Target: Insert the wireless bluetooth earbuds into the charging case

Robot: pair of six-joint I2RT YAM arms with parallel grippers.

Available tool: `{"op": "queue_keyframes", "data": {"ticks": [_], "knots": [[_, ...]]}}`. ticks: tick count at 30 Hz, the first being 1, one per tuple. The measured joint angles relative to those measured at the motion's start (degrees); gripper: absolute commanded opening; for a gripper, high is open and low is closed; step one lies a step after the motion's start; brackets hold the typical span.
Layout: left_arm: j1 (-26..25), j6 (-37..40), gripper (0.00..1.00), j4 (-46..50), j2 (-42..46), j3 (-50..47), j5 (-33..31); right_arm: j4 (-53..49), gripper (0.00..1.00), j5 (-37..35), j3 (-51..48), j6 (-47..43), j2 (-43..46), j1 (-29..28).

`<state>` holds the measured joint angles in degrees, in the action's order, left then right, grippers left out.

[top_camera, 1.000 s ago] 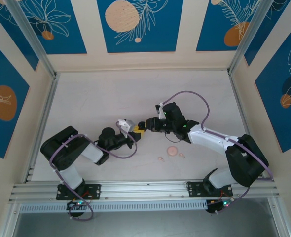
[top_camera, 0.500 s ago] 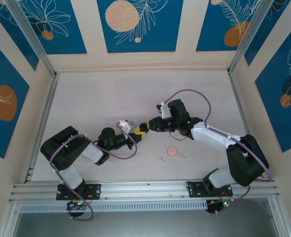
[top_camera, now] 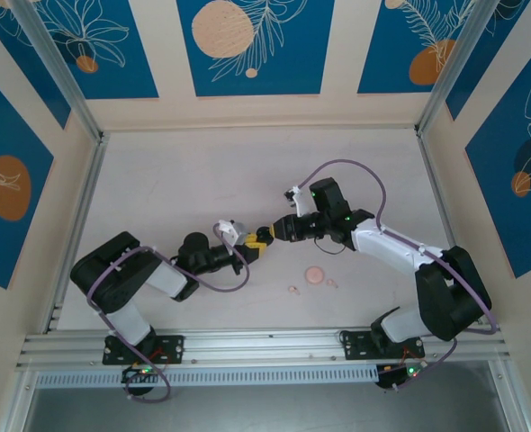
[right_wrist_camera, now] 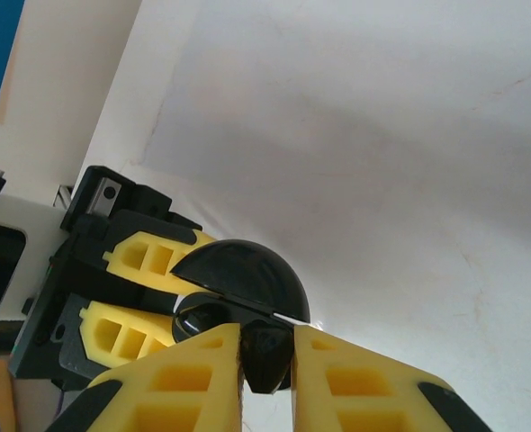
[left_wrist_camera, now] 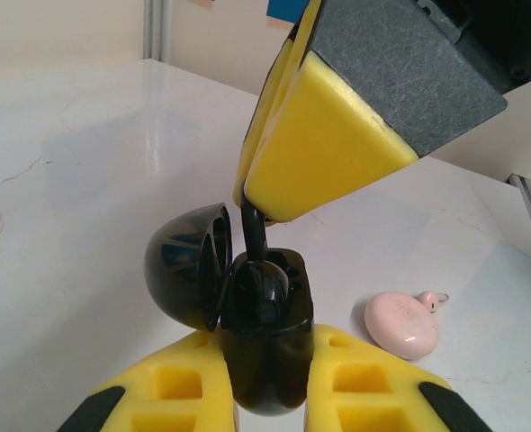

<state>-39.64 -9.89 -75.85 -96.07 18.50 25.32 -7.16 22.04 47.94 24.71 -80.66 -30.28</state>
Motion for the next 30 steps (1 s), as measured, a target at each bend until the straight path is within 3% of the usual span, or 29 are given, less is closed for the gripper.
{"op": "queue_keyframes", "data": {"ticks": [11,30], "knots": [[0.0,0.0,0.09,0.0,0.5,0.0,0.6,-2.6,0.18,4.3,0.2,-3.9,0.7,1.2],[0.0,0.9,0.10,-0.3,0.8,0.0,3.2,-10.5,0.18,4.8,4.9,-10.5,-0.3,1.3]]}}
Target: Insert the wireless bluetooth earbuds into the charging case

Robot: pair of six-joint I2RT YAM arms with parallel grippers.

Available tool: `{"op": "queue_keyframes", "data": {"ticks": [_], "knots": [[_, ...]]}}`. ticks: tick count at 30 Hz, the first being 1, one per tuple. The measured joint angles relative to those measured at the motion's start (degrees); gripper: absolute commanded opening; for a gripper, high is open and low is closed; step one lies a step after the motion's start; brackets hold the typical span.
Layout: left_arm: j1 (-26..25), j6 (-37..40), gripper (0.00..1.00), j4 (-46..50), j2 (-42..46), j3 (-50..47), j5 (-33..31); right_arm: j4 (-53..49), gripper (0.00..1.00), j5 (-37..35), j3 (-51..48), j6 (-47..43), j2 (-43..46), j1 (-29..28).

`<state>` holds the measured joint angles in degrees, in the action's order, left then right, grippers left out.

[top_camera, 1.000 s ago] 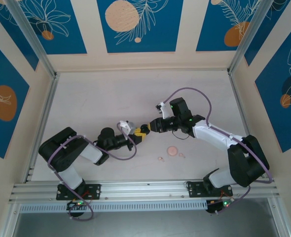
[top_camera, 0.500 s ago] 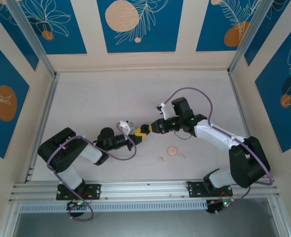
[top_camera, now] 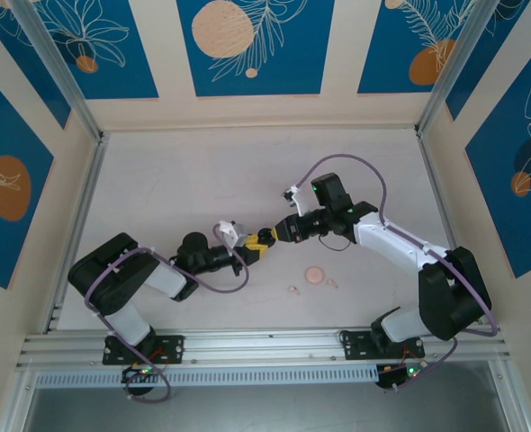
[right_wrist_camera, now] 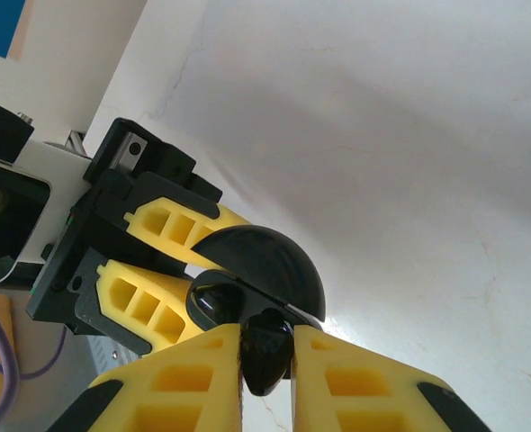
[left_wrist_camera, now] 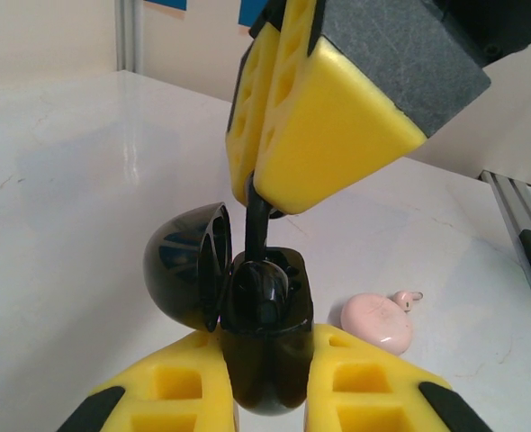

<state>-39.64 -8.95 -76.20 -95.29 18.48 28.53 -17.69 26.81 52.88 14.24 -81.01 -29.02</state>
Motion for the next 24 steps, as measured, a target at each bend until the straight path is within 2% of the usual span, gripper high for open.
{"op": "queue_keyframes", "data": {"ticks": [8,17,24], "knots": [[0.0,1.7,0.09,-1.0,0.9,0.0,0.6,-4.9,0.18,2.5,2.5,-4.1,-0.3,-0.2],[0.0,3.5,0.10,-1.7,1.5,0.0,0.6,-5.7,0.18,2.3,2.5,-4.9,0.9,-0.4],[0.0,3.5,0.10,-1.7,1.5,0.0,0.5,-6.0,0.32,1.1,2.6,-4.9,0.9,-1.1]]}}
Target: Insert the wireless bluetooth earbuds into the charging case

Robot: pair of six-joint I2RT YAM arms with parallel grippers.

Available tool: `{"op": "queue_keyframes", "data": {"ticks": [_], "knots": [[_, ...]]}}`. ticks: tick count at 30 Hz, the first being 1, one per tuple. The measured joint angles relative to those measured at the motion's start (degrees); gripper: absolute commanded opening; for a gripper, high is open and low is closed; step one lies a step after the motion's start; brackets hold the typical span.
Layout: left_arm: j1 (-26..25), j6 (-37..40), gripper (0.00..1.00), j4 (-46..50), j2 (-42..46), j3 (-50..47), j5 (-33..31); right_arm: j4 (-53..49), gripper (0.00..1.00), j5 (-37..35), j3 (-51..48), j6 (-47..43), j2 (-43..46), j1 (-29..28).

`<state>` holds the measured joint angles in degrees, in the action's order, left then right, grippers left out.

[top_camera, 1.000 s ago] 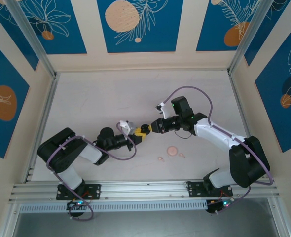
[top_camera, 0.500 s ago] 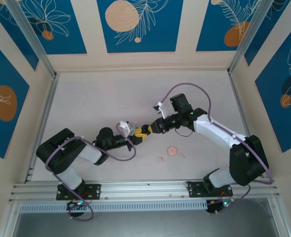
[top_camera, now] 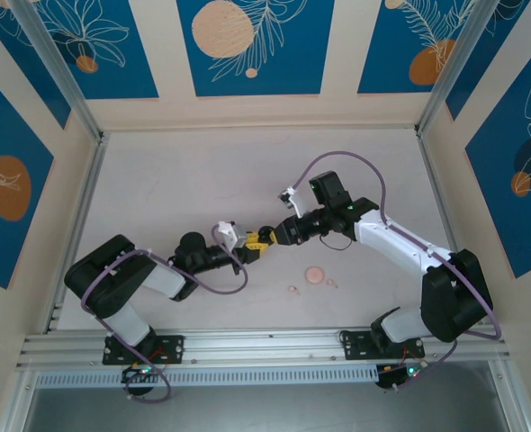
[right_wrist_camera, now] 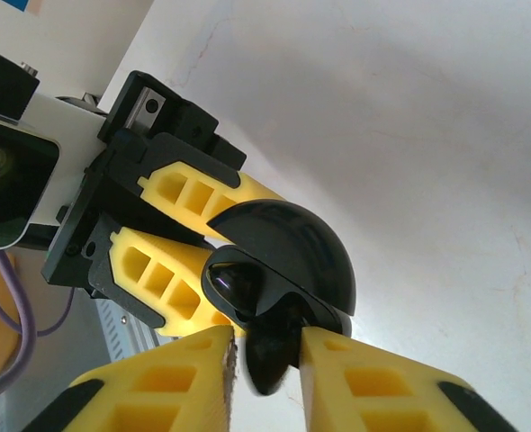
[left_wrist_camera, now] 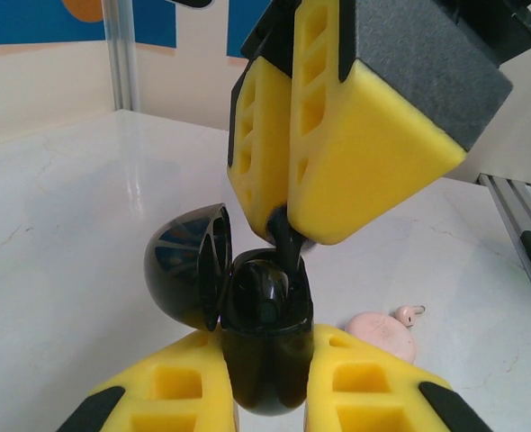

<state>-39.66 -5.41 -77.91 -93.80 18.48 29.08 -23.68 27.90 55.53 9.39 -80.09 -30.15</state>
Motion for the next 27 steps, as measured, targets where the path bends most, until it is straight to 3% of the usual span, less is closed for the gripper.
{"op": "queue_keyframes", "data": {"ticks": [8,15,21,27], "knots": [[0.0,0.0,0.10,0.3,0.1,0.0,0.0,0.3,0.44,-2.3,0.1,1.5,1.0,0.0],[0.0,0.0,0.10,0.2,1.1,0.0,0.3,3.8,0.61,-1.9,-2.7,0.5,9.4,1.8],[0.0,0.0,0.09,-0.1,1.9,0.0,2.3,5.2,0.69,1.7,-6.4,-9.7,15.1,3.9],[0.0,0.0,0.09,-0.2,2.5,0.0,4.3,2.8,0.78,7.6,-7.2,-27.3,17.3,7.0]]}}
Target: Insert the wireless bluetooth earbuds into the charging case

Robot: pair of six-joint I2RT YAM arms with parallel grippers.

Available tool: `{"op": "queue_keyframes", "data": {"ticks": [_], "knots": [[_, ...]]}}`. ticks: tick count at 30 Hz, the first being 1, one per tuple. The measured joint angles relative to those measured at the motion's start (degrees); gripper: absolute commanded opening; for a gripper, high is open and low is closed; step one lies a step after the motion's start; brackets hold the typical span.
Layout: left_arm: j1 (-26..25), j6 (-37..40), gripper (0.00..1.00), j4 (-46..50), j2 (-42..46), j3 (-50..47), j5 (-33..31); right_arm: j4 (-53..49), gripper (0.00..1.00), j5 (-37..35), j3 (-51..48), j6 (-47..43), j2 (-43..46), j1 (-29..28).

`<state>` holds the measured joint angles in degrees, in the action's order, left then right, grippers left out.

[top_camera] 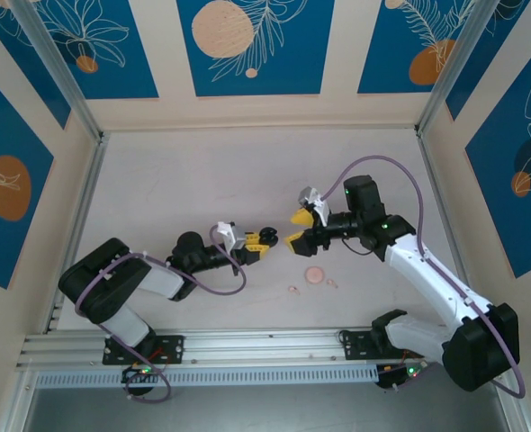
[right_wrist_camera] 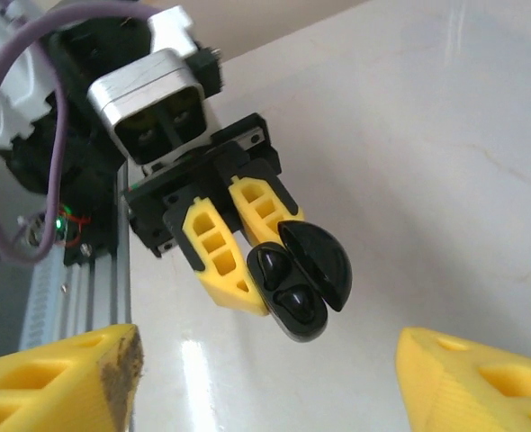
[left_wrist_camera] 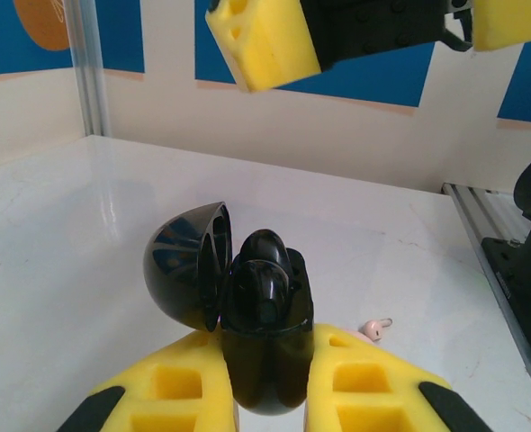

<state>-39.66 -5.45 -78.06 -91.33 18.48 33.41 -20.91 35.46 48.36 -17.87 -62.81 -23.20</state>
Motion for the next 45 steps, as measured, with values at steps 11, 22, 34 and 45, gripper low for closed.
{"op": "queue_keyframes", "data": {"ticks": [11,22,34,45], "knots": [[0.0,0.0,0.10,-0.1,0.9,0.0,1.1,-11.3,0.78,-0.5,6.7,-23.1,-9.7,-2.4],[0.0,0.0,0.09,-0.1,0.9,0.0,1.1,-11.7,0.71,1.0,11.6,-26.7,-19.2,-5.4],[-0.1,-0.7,0.10,0.6,0.9,-0.1,0.0,-13.7,0.48,6.9,10.7,-31.2,-15.7,-3.7],[-0.1,-8.8,0.11,8.4,1.6,0.0,-8.7,-15.9,0.50,-5.2,10.6,-1.6,-14.4,2.2]]}}
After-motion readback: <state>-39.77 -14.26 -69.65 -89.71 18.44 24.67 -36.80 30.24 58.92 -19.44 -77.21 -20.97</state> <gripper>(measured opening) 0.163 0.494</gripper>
